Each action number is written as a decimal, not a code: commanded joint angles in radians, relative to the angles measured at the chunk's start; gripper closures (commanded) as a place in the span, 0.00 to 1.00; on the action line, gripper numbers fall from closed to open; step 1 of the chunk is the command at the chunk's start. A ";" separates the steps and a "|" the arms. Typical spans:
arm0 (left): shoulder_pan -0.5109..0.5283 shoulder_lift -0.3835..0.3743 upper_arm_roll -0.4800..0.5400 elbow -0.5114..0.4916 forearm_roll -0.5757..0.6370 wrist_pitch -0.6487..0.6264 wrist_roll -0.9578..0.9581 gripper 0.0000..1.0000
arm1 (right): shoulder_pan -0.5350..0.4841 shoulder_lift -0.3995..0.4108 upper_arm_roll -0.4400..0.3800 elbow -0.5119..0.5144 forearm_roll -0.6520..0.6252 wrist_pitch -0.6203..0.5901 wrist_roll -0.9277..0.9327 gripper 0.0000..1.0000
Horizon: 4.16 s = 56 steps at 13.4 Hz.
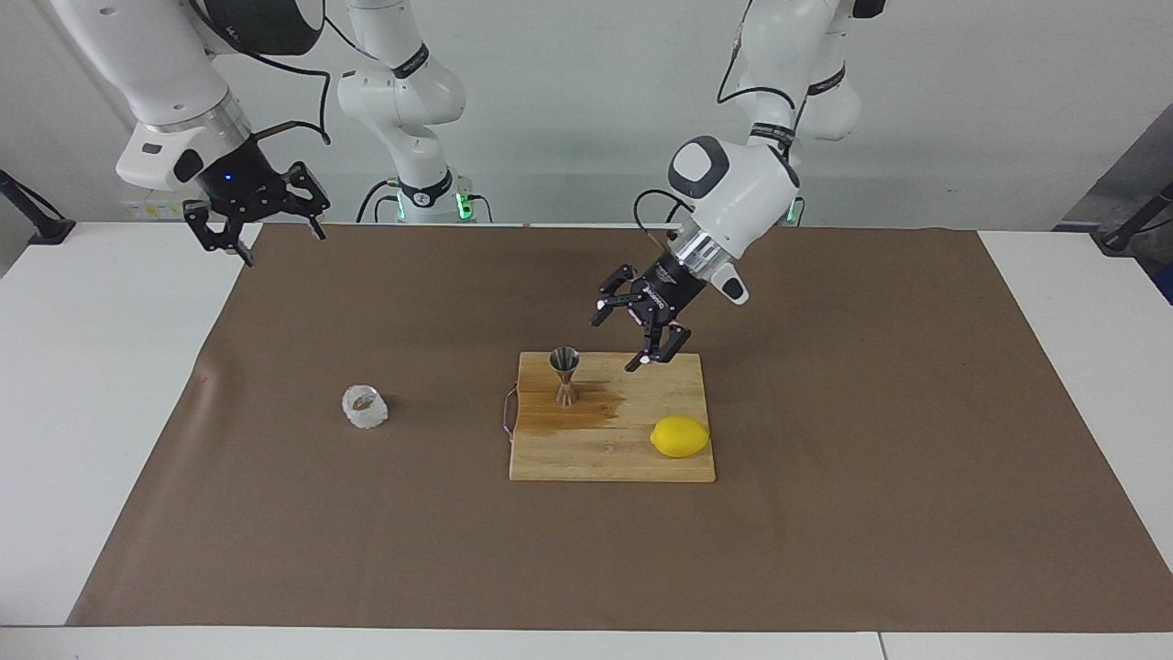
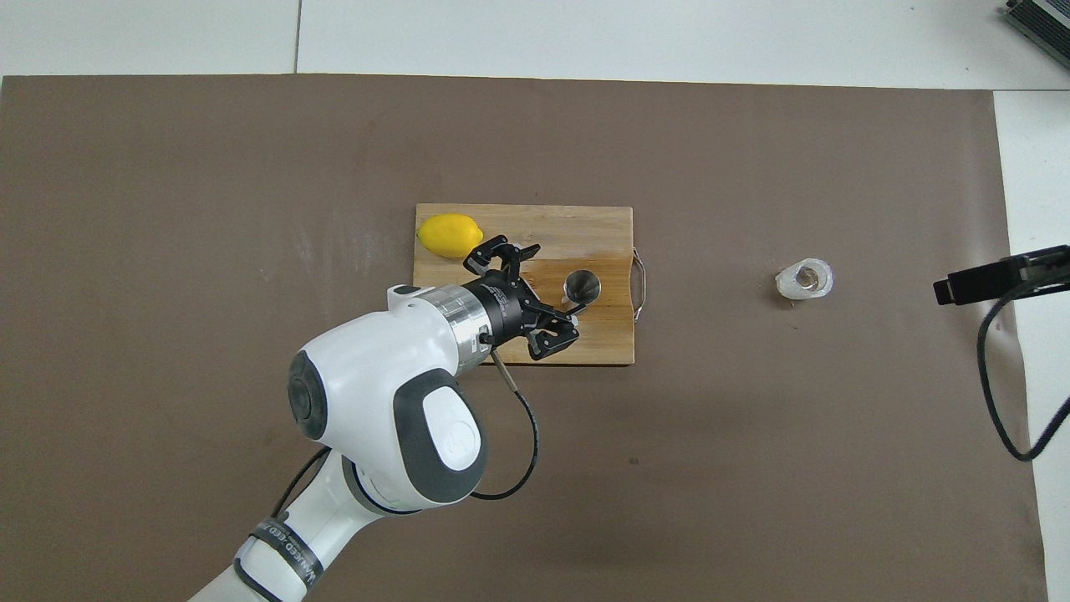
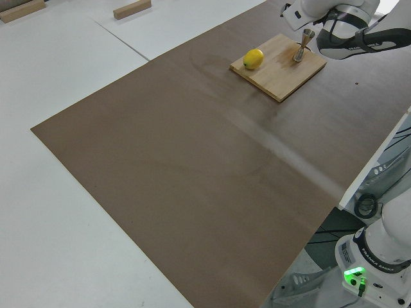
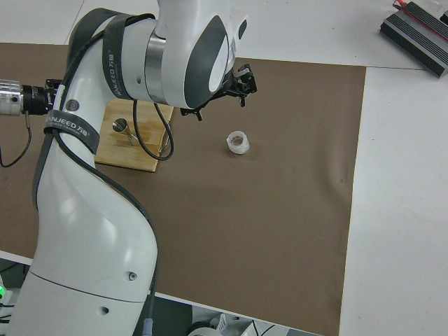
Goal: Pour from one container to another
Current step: 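Withdraw the left gripper while the right gripper reaches the white cup, then grasp the white cup with the right gripper and lift it, then tilt the white cup with the right gripper over the metal cup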
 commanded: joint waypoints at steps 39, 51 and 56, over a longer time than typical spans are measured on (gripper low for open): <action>0.493 -0.187 -0.003 0.365 0.950 -0.999 1.773 0.00 | 0.031 0.402 0.107 -0.149 0.601 0.457 -0.999 0.71; 0.519 -0.190 0.005 0.363 0.943 -1.032 1.830 0.00 | 0.404 0.354 0.107 -0.046 0.045 0.457 -0.462 0.72; 0.519 -0.194 0.005 0.362 0.943 -1.068 1.828 0.00 | 0.444 0.347 0.108 -0.046 -0.143 0.457 -0.428 0.72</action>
